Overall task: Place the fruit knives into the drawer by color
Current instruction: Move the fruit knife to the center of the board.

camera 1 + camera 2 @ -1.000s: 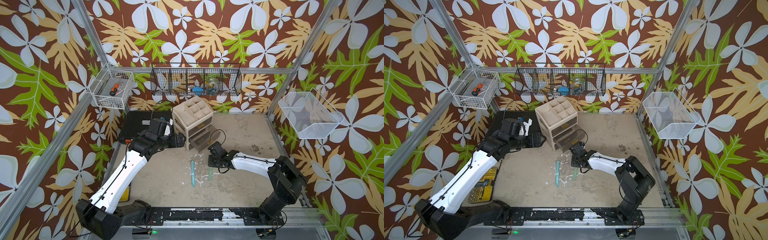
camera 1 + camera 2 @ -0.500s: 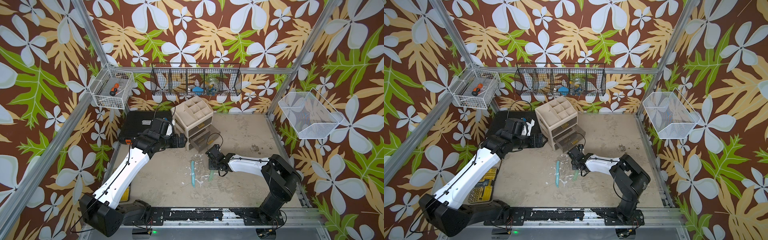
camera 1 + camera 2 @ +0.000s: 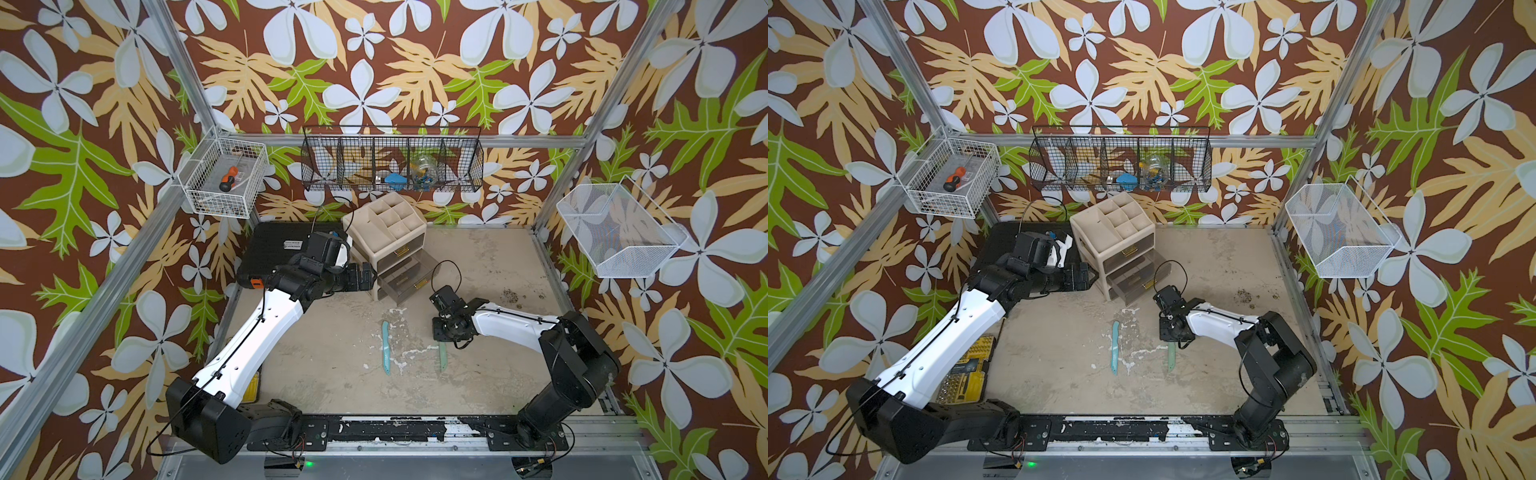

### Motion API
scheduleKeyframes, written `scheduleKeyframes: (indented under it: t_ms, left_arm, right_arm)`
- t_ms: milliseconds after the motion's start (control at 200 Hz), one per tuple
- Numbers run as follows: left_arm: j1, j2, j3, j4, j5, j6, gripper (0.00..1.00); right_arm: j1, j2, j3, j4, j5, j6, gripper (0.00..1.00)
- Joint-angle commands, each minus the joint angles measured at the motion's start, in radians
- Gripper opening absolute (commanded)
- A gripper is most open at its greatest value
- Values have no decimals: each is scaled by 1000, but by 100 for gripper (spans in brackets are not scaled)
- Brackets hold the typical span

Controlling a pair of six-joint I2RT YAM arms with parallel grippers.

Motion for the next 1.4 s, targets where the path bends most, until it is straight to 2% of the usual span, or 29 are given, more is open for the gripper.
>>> scheduleKeyframes:
  t_ms: [0,145,726,901,1156,1396]
  left_arm:
    - [-3,11,14,25,7,-1,100]
    - [-3,26,30,26,13,-3,100]
    - [-8,48,30,49,36,-7,100]
    - [-20,27,11,40,62,-8,100]
    - [-51,-72,-101,7,143,-3,100]
    - [-80,-140,-216,2,214,2,100]
  right_arm:
    - [-8,8,-15,-143,-62,-55,34]
    - [-12,22,-17,-148,-80,-70,37]
    - [-33,8,0,-227,-80,-66,33]
    - [-33,15,-15,-226,-117,-48,32]
    - [-32,-28,-25,-240,-125,-27,32]
    - [-32,4,-36,-213,-135,-18,28]
